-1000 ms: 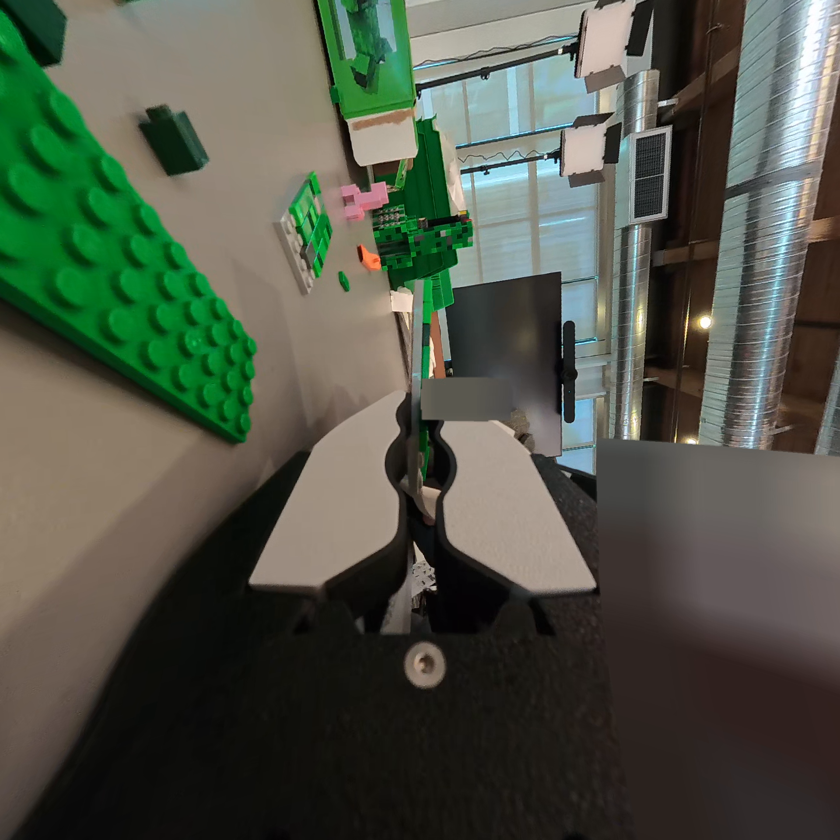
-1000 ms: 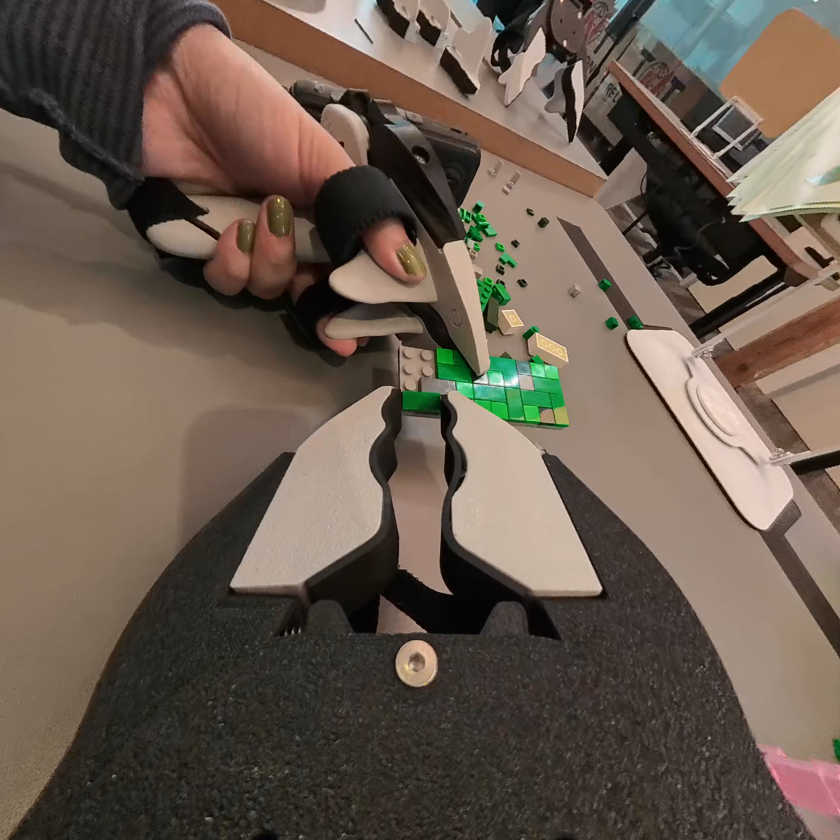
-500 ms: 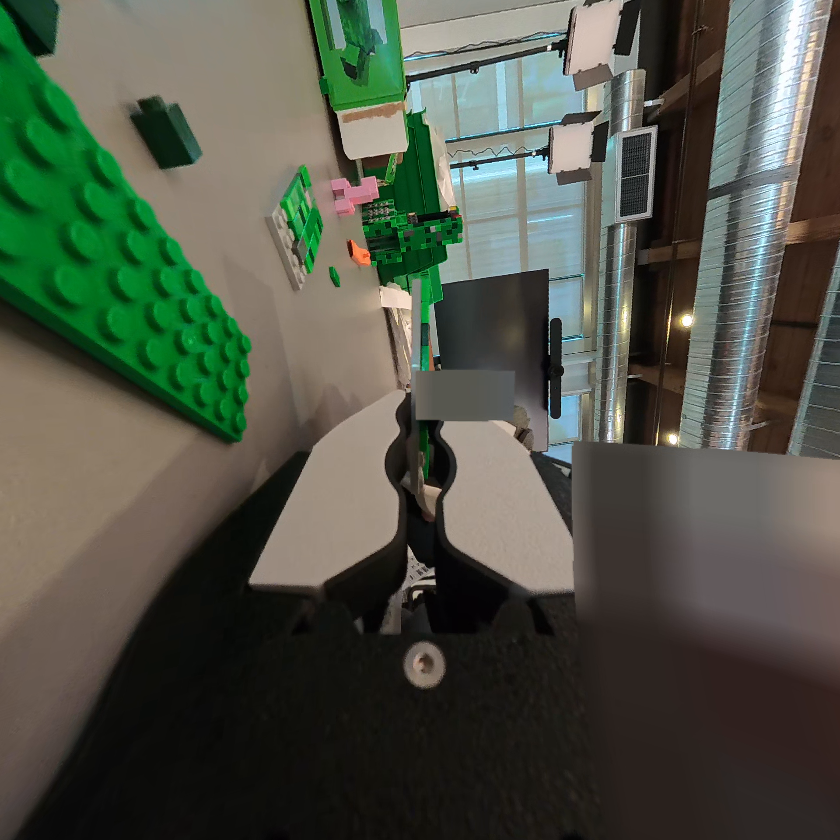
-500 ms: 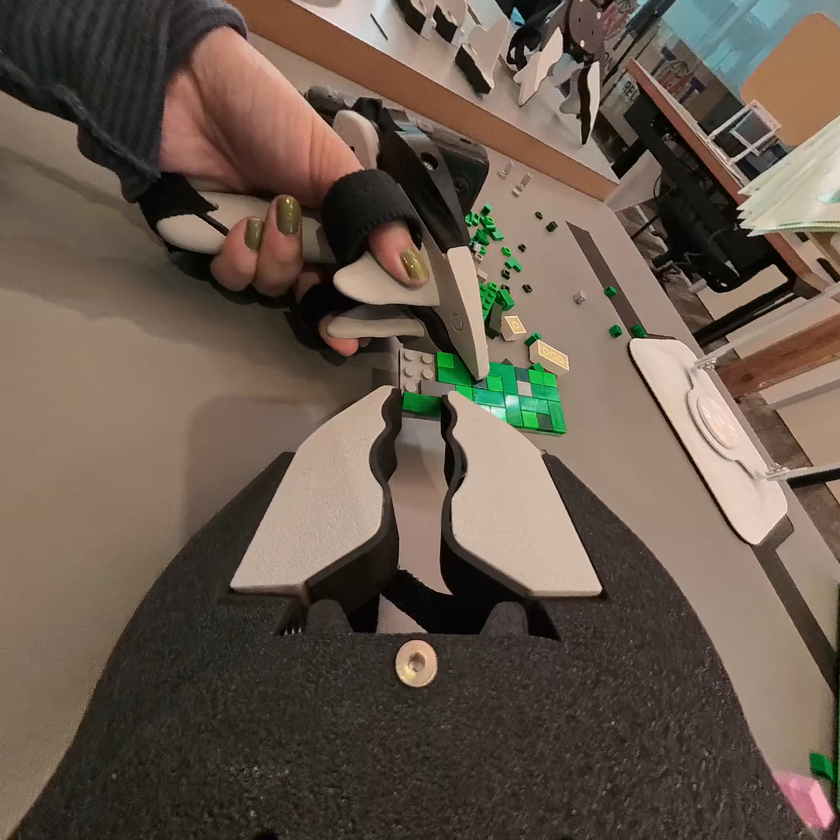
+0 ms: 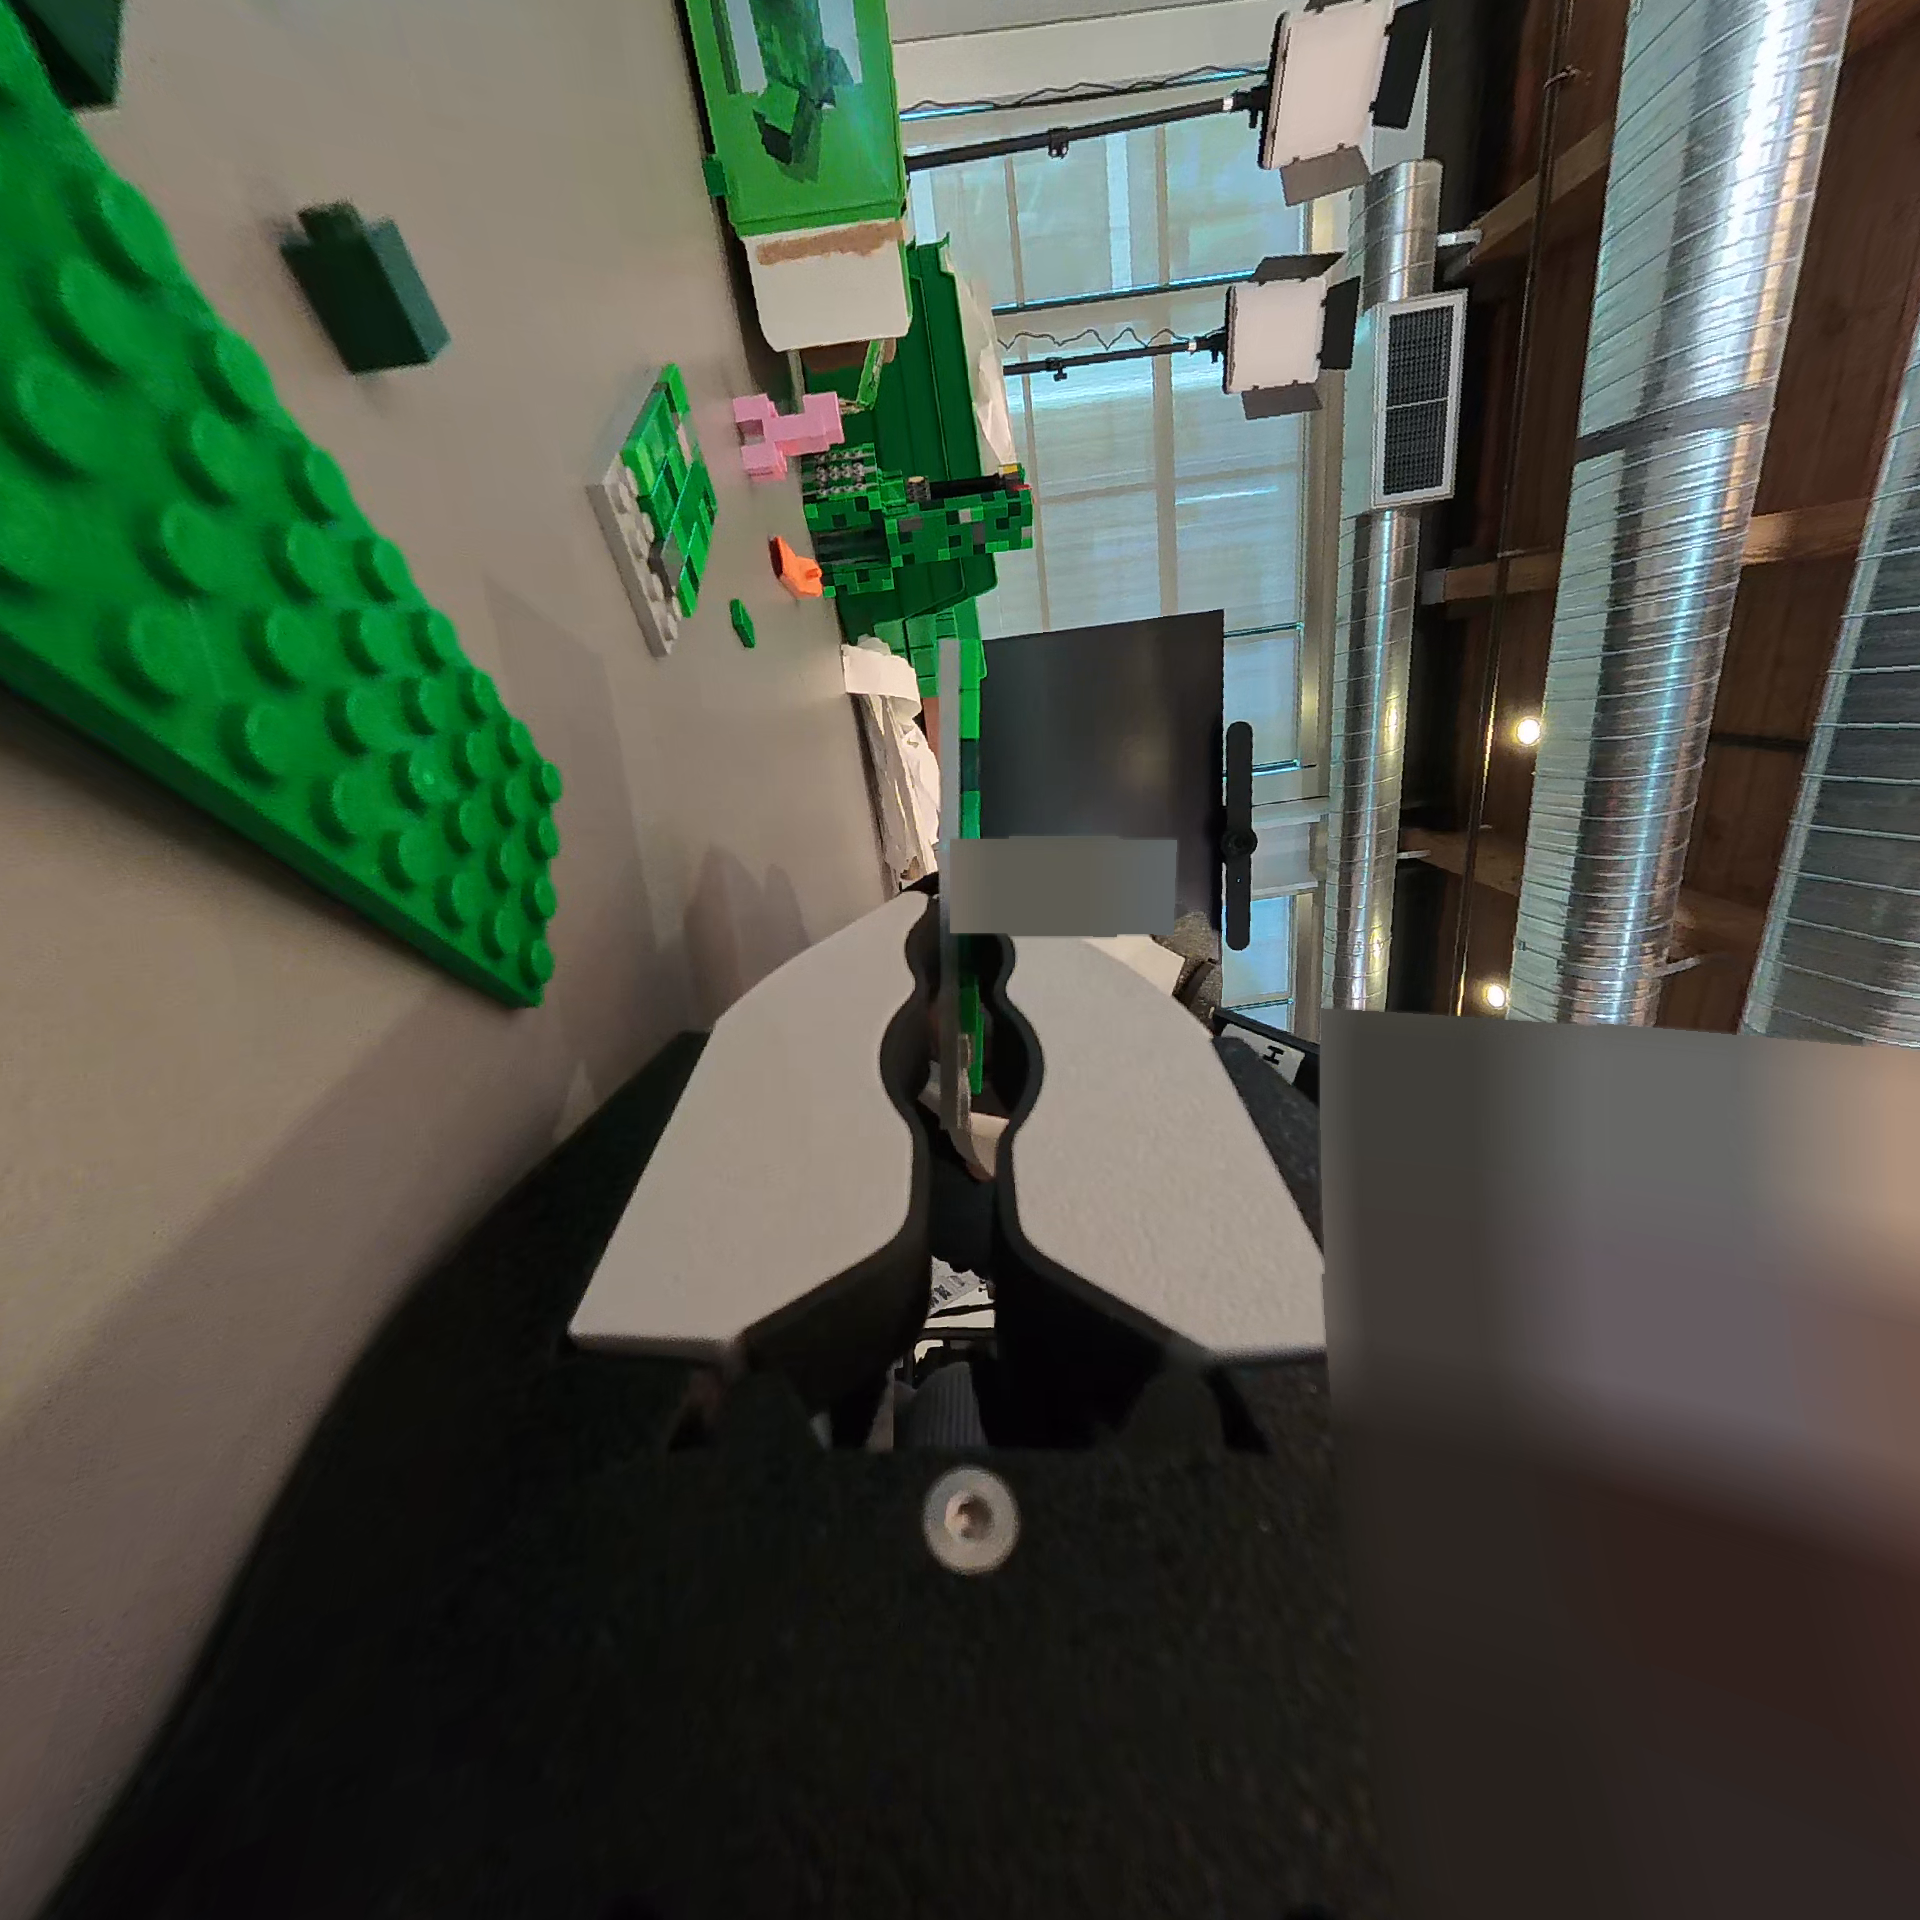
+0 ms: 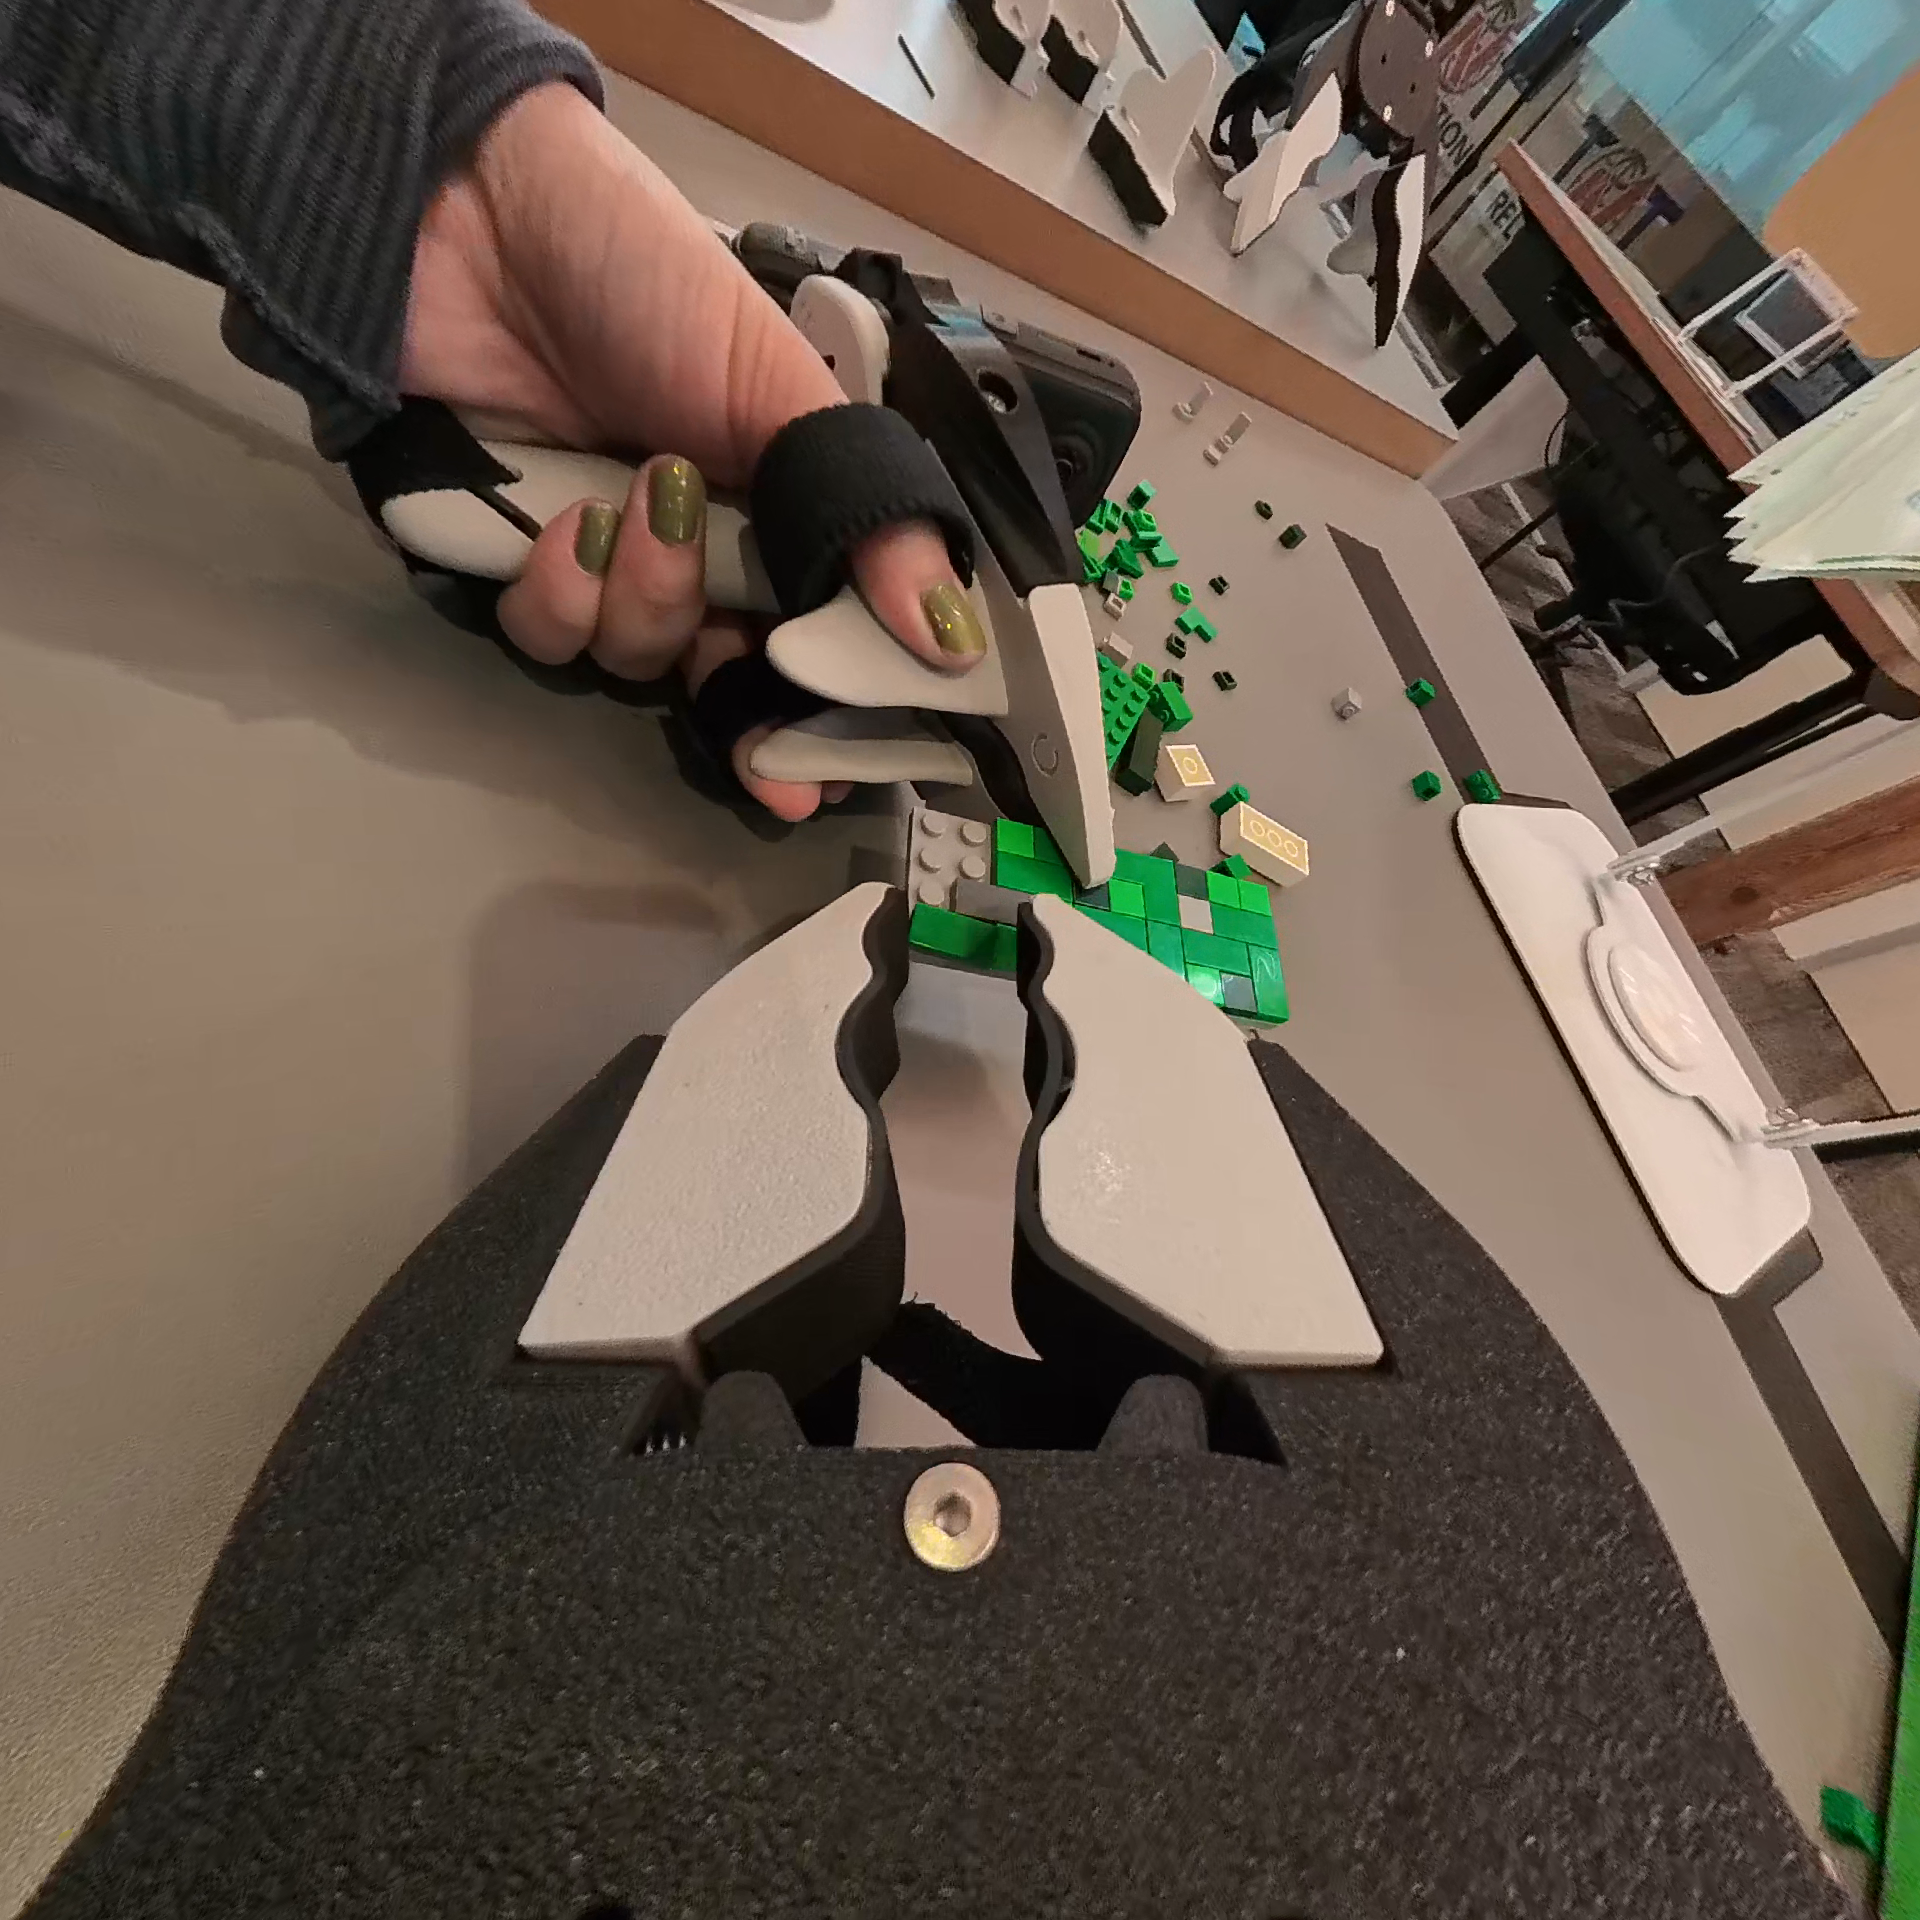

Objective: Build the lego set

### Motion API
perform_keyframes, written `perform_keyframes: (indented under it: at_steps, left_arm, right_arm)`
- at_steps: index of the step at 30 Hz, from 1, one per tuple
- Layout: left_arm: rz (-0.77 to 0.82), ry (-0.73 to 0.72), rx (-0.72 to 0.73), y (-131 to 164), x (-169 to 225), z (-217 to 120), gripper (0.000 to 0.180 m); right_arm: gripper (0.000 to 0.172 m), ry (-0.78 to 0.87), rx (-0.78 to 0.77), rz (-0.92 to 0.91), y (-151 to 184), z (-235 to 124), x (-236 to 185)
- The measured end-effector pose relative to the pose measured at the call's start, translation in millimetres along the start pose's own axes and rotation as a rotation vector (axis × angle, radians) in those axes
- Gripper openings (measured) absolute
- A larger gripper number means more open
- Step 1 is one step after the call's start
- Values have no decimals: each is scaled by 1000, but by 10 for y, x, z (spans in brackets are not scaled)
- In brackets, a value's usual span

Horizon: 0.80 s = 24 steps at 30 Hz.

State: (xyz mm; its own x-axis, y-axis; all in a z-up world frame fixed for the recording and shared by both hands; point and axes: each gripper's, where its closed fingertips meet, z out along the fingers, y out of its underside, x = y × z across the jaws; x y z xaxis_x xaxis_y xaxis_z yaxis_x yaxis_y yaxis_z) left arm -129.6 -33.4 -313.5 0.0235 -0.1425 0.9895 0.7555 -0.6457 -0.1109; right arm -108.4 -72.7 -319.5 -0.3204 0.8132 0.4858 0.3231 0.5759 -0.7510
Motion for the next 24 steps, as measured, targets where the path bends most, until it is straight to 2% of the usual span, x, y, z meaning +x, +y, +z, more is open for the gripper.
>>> perform_keyframes:
  at_steps: [14, 16, 21, 24]
  left_arm:
    - [6, 3, -2, 2, 3, 0, 6]
    - [7, 3, -2, 4, 3, 2, 6]
    - [12, 5, 1, 2, 5, -1, 6]
    - [15, 6, 3, 3, 6, 1, 6]
  right_arm:
    - [20, 54, 65, -1, -79, -65, 84]
    - [20, 77, 86, 75, -117, -89, 145]
    - [20, 32, 148, 455, -70, -170, 204]
    - [20, 60, 127, 507, 70, -216, 260]
